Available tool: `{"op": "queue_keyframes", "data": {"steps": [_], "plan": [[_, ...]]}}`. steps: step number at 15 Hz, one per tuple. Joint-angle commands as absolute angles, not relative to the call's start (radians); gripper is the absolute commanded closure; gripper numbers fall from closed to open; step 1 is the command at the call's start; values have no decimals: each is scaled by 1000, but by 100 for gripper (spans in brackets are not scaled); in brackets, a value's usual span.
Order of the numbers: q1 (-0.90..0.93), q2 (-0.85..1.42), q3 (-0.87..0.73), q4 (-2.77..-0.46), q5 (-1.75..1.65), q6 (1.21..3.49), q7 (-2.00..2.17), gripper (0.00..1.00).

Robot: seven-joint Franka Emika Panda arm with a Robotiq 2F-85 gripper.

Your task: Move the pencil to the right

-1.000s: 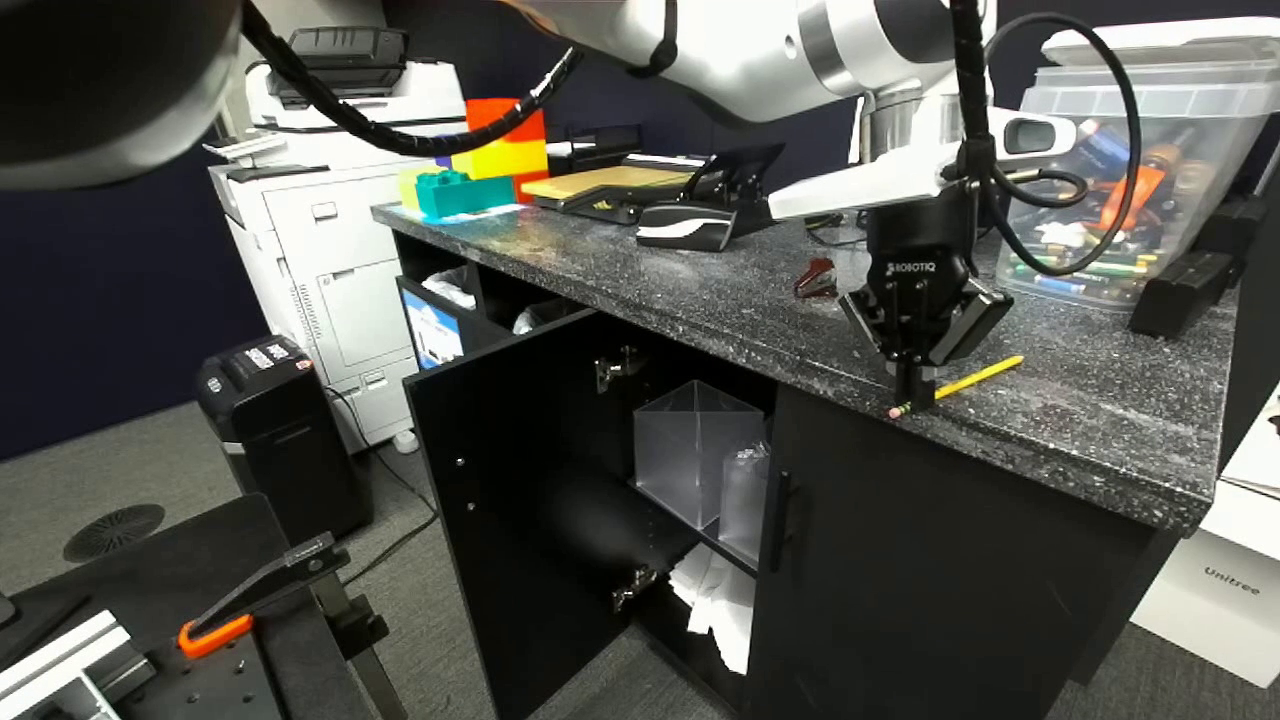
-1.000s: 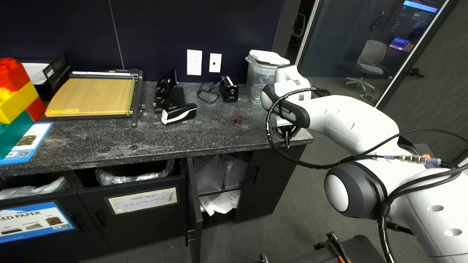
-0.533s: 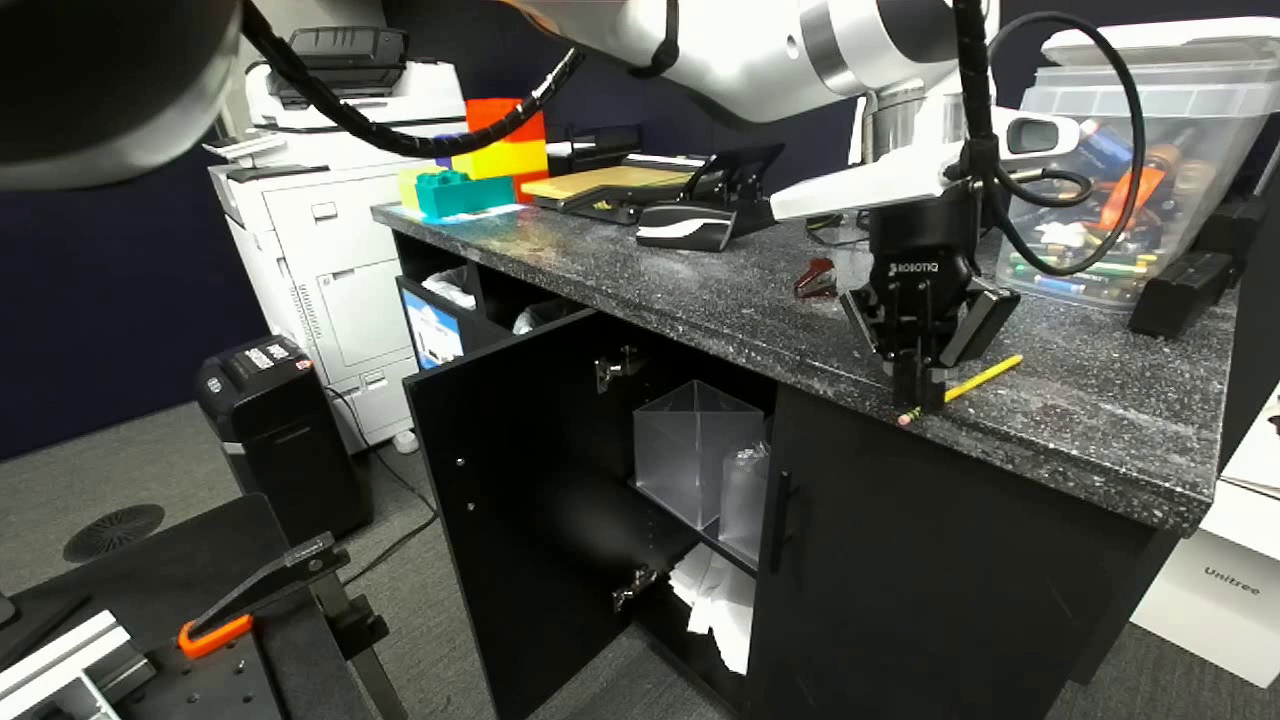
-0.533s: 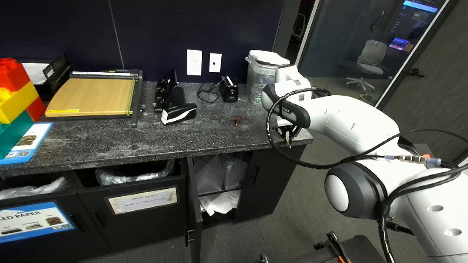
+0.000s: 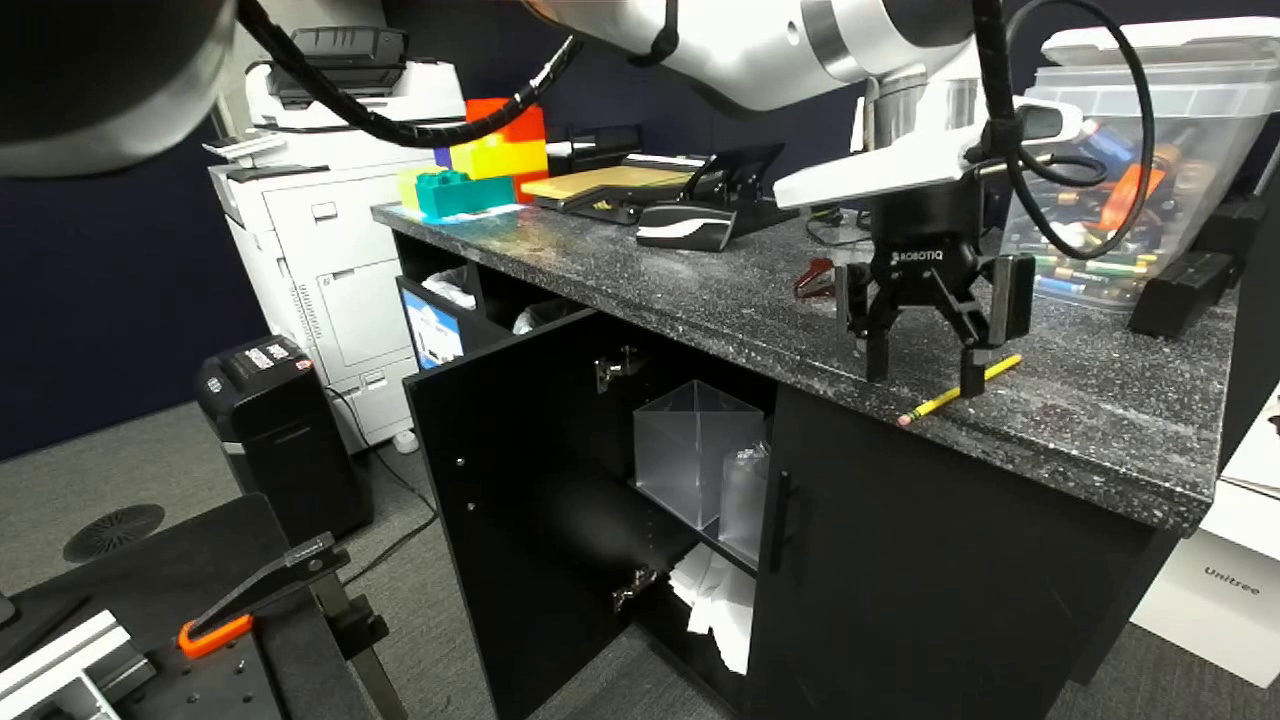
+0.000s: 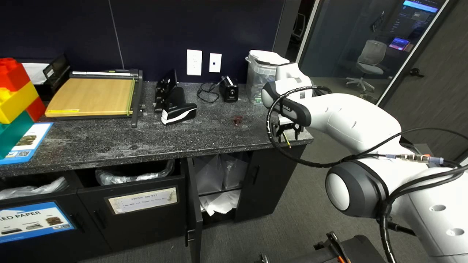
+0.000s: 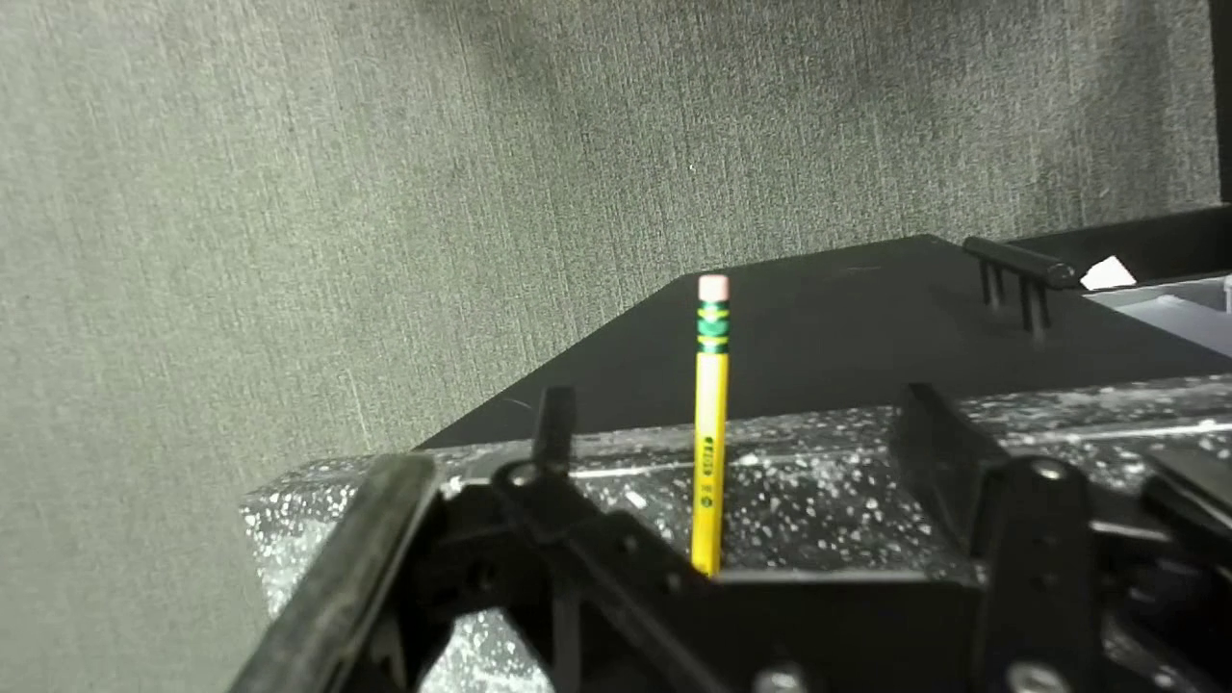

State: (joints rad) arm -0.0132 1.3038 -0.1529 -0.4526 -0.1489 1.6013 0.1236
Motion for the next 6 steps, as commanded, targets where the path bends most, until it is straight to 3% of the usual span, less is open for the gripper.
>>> {"op": "queue_keyframes", "data": {"steps": [1, 6], "plan": [[-28, 1212, -120, -454, -127, 1538, 46, 0], [-24, 1178, -123, -464, -131, 1531, 68, 0]]}}
